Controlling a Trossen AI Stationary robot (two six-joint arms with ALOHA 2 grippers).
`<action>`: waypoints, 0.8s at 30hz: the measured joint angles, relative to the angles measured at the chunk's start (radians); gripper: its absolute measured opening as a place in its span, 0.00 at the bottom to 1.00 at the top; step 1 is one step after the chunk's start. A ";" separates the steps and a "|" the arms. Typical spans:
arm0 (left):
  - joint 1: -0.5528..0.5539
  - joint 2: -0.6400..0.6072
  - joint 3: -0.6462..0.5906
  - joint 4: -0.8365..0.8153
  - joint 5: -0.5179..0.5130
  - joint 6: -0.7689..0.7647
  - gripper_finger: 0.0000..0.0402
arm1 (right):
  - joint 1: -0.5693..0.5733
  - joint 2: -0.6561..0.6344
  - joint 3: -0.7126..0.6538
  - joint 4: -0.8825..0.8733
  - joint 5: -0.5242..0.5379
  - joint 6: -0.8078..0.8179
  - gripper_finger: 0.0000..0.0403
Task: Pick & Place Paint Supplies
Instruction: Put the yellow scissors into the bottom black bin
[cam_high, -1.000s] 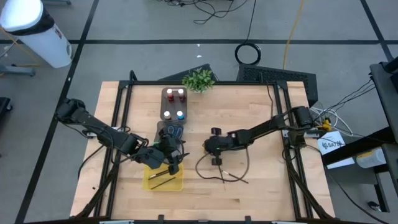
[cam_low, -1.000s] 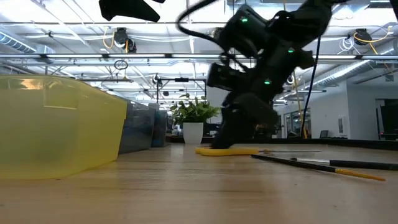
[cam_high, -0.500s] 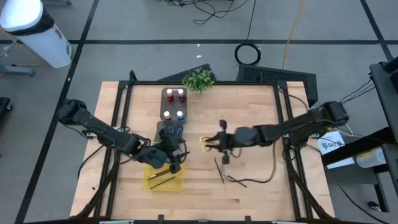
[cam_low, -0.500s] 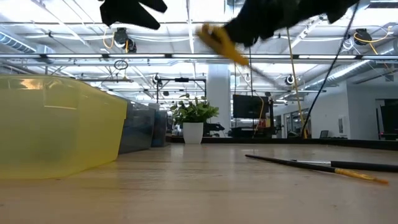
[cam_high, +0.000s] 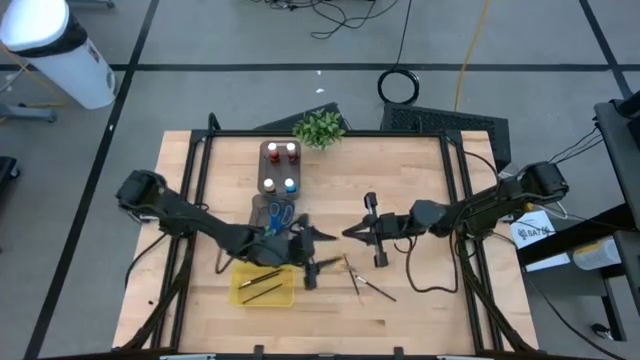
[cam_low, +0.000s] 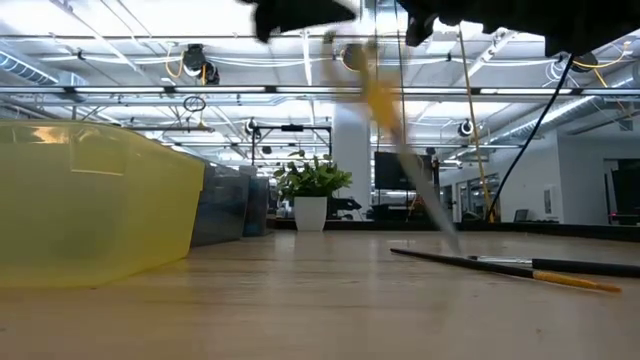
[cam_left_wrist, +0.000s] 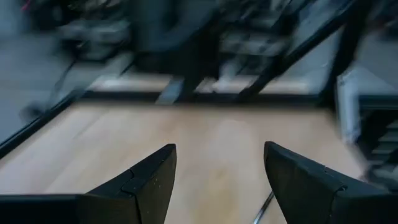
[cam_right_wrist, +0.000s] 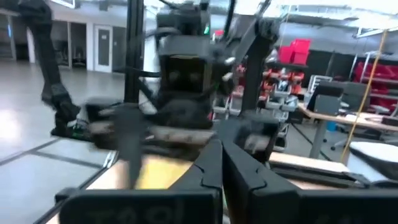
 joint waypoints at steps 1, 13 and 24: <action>0.007 0.021 0.005 0.048 0.031 0.022 0.63 | 0.001 -0.001 0.000 0.006 0.001 0.000 0.01; 0.087 0.080 0.001 -0.064 0.049 -0.058 0.63 | 0.002 -0.001 0.001 -0.029 0.000 0.003 0.00; 0.011 -0.043 0.001 -0.063 0.171 -0.003 0.63 | 0.074 0.062 0.002 -0.223 -0.025 0.064 0.21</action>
